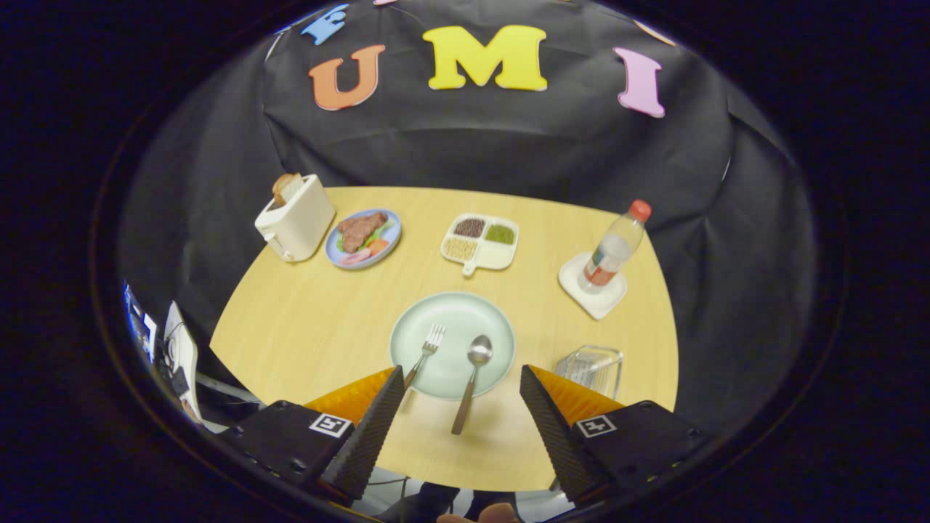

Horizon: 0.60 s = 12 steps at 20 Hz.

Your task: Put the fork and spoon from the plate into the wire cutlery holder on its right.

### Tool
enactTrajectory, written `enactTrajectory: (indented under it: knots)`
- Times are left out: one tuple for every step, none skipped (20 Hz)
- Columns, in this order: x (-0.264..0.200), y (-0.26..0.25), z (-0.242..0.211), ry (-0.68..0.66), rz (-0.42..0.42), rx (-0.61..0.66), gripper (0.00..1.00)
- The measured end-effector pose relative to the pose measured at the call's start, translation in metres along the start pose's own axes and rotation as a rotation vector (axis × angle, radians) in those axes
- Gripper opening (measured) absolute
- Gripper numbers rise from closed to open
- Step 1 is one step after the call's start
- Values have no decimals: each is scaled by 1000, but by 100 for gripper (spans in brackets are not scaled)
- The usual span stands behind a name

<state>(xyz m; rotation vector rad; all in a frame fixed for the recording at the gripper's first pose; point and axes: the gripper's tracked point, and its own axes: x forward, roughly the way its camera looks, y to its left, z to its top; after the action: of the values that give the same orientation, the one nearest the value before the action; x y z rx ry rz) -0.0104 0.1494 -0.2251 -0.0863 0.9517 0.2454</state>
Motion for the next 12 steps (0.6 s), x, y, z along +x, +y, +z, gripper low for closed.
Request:
enactTrajectory:
  knots:
    - [11, 3, -10, 48, 8, 8, 96]
    - [25, 4, -24, 108, 4, 11, 96]
    - [35, 3, -33, 148, 0, 18, 96]
    - [45, 1, -40, 180, -7, 32, 95]
    - [55, -1, -46, 210, -13, 50, 95]
    - [62, -2, -54, 244, -18, 69, 95]
    - [71, -3, -62, 273, -20, 87, 96]
    - [80, -2, -71, 300, -19, 101, 95]
    - [87, -3, -78, 325, -24, 108, 96]
    - [94, -4, -84, 344, -30, 106, 95]
    - [102, -5, -89, 358, -37, 99, 95]
    - [110, -5, -96, 375, -40, 87, 95]
